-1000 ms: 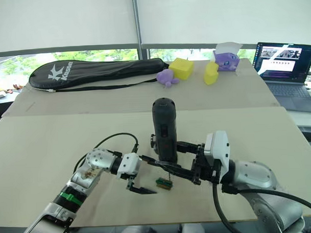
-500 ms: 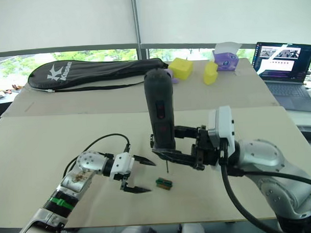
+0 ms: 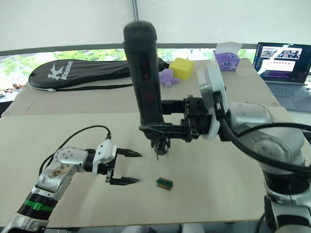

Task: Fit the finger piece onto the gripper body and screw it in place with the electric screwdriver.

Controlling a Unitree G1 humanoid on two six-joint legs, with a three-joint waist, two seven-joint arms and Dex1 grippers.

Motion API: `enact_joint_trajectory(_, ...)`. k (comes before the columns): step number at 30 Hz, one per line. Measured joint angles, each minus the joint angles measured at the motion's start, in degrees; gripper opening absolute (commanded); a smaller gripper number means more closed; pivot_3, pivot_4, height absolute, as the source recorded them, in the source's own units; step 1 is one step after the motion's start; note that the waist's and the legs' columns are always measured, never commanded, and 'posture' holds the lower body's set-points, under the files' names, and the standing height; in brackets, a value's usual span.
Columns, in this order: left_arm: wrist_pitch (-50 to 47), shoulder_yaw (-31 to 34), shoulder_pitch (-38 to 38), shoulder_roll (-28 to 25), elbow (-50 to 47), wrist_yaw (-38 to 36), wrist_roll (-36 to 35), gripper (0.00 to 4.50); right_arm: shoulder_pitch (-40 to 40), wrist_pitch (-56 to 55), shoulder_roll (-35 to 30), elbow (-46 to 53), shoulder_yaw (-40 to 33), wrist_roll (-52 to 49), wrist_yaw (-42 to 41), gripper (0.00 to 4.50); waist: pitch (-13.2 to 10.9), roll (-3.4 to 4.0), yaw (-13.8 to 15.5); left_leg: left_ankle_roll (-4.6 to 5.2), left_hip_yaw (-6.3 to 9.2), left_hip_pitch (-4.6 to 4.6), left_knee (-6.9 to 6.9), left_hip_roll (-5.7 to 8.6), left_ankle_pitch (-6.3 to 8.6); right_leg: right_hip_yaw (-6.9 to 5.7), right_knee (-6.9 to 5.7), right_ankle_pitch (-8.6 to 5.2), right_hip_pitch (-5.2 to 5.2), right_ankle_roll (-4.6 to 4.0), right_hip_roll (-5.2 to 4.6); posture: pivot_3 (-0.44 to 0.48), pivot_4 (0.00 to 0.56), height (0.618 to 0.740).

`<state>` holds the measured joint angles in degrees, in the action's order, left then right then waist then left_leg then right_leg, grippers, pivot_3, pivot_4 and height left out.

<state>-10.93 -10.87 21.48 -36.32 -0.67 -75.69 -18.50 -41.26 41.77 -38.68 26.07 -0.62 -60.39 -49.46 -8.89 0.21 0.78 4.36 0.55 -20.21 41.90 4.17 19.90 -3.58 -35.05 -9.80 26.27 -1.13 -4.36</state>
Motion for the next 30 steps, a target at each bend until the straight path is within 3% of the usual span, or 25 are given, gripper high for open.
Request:
enact_joint_trajectory(11,3.52,0.38,6.63,4.2,9.63,1.98,1.72,4.5,-10.33,1.28,6.25,-10.13,5.39,6.78,-3.5,1.97,0.0,0.0,-0.06,-0.01,0.0,-0.02,0.02,0.02,0.0,-0.08,-0.04,0.01,0.03,-0.01,0.01,0.0,0.15,0.74)
enact_joint_trajectory(30,10.98,-1.24,12.7,9.58,19.89,1.23,5.91,4.5,-11.21,-2.67,10.12,-18.63,7.0,22.08,-6.93,1.97,0.0,0.0,-0.37,-0.02,-0.01,-0.04,0.04,0.07,-0.01,-0.13,-0.15,0.01,0.09,0.0,0.02,0.0,0.15,0.74)
